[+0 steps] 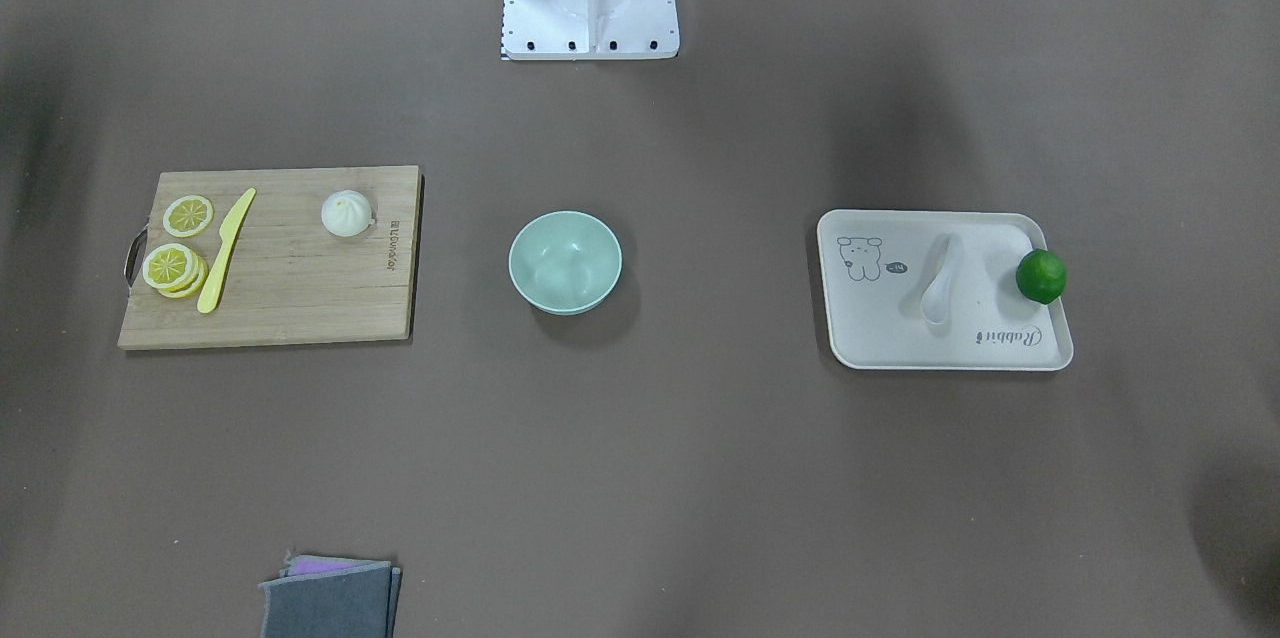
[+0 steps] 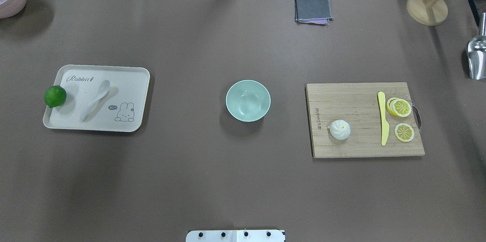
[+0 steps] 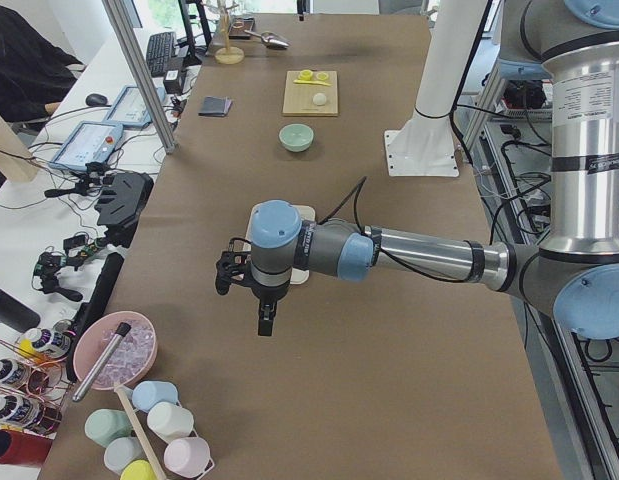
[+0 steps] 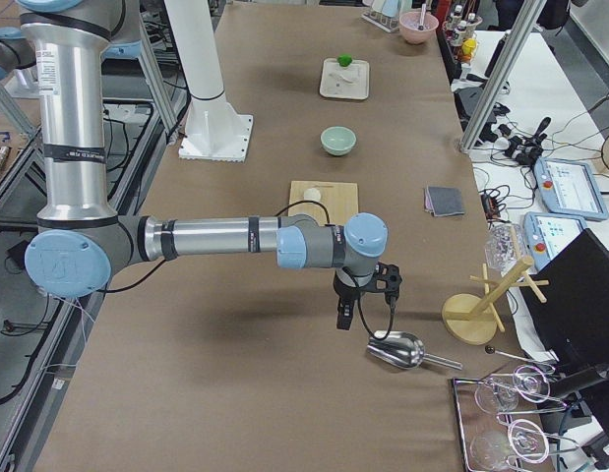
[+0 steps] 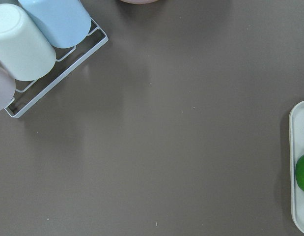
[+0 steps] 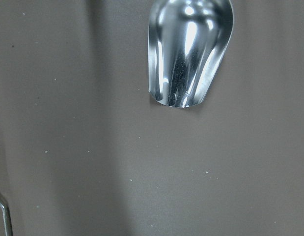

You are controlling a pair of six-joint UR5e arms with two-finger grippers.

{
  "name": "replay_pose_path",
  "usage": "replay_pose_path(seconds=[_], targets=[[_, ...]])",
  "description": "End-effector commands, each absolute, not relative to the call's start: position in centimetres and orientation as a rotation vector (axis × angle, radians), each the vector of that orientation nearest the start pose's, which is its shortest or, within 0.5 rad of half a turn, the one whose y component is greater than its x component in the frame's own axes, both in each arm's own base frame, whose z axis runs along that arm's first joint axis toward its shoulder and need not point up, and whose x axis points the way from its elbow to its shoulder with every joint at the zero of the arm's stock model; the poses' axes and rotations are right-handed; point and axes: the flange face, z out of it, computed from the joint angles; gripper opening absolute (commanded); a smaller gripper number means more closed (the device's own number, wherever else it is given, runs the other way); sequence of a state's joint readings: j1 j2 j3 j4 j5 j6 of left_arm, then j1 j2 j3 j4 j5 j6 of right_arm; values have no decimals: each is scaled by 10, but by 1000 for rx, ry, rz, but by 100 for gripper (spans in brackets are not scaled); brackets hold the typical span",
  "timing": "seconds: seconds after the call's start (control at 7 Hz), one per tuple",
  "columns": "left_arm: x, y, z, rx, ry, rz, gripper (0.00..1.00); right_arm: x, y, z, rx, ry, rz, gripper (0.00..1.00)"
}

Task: Put spoon and bun in bowl

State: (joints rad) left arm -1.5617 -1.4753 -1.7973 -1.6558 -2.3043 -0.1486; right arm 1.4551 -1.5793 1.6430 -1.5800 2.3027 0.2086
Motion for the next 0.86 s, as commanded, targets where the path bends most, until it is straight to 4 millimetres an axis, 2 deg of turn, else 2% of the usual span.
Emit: replay_pose_path(seconds=[0.0, 0.14, 0.29, 0.43, 0.71], targets=[[-62, -464, 588, 143, 744, -54, 98, 10, -495, 633, -70, -728, 71, 100], [-62, -463, 589, 141, 744, -53, 98, 10, -496, 634, -72, -730, 71, 100], [-62, -466, 591, 137, 741, -56, 98, 11, -494, 626, -60, -732, 72, 100], [-62, -468, 600, 123, 740, -58, 98, 17, -487, 631, -65, -729, 87, 100], [-62, -468, 599, 125, 741, -58, 98, 23, -489, 629, -59, -728, 99, 100]])
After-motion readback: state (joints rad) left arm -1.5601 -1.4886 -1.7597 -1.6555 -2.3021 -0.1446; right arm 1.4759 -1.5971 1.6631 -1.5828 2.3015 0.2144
